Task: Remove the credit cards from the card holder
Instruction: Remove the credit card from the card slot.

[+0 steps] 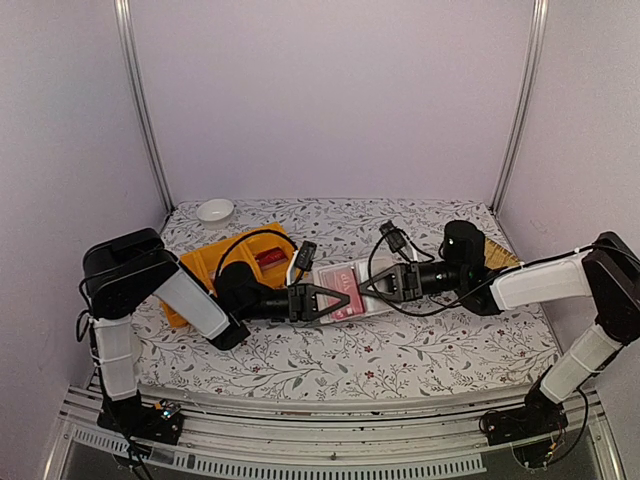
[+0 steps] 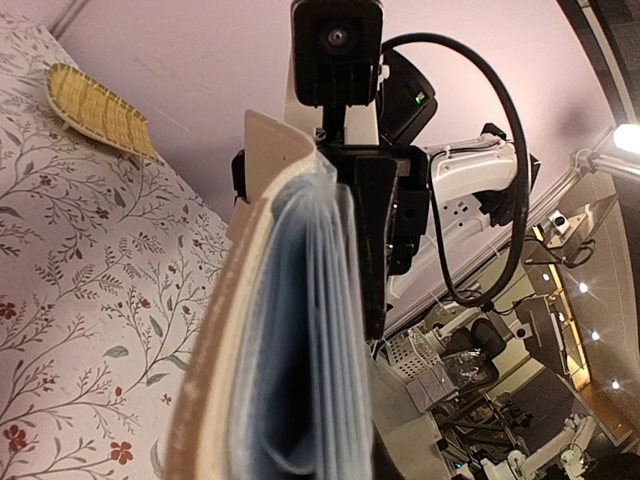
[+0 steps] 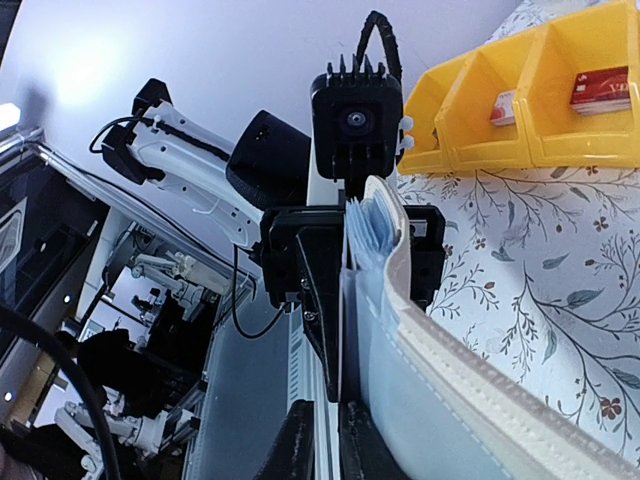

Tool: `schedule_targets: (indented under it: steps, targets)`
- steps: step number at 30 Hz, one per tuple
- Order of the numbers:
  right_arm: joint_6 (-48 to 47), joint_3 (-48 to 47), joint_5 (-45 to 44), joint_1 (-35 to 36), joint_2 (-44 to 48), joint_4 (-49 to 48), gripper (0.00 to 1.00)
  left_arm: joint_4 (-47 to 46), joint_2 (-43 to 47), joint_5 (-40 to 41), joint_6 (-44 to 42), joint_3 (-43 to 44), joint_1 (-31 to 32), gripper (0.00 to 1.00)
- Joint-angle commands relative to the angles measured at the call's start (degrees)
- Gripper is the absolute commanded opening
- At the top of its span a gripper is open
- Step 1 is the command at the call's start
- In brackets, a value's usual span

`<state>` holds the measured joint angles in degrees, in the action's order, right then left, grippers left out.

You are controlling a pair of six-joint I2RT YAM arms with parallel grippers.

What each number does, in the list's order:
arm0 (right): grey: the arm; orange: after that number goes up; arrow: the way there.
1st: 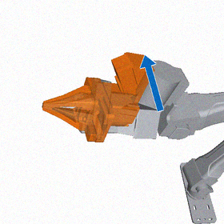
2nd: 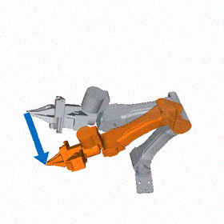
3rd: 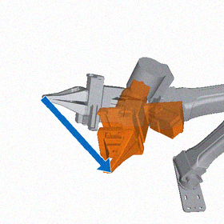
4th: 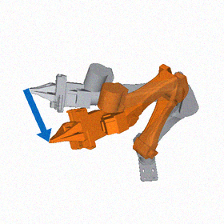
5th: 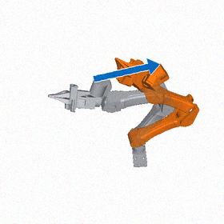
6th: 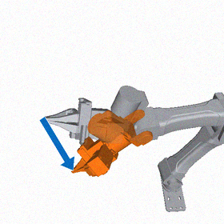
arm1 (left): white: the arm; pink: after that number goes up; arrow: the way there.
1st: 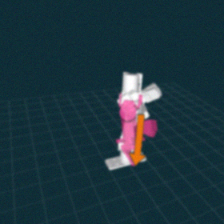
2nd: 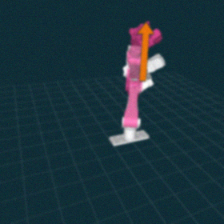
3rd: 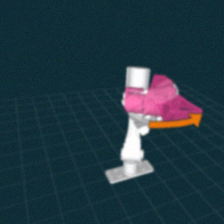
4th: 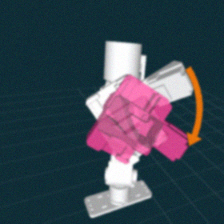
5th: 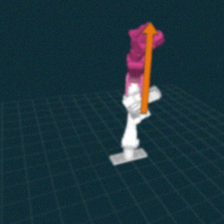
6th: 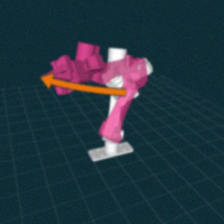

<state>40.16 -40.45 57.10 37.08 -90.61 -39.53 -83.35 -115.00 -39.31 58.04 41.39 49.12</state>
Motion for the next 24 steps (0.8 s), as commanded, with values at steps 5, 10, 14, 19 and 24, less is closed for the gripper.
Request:
schedule_targets:
  steps: [5, 10, 14, 19, 24]
  targets:
    - [-1.29, 0.63, 2.10, 1.06, 4.68, 3.03, 0.03, -0.24, 5.39, 1.39, -3.58, 0.71, 2.24, 0.09]
    - [-10.66, -2.25, -2.92, 1.07, 6.83, 15.62, 0.03, 2.12, 6.80, 2.46, -5.09, 0.37, 2.54, 0.14]
    - [-11.51, -2.68, -2.28, 1.09, 7.74, 16.06, 0.08, 3.24, 7.88, 2.13, -6.22, 0.36, 2.85, 0.13]
    - [-12.83, -4.74, -3.53, 3.70, 6.96, 17.52, 0.28, 5.06, 8.99, 2.31, -8.62, 1.77, 4.40, 0.14]
    - [-13.71, -5.90, -4.24, 4.93, 7.13, 17.20, 0.06, 5.39, 10.12, 2.75, -9.71, 2.38, 5.38, 0.14]
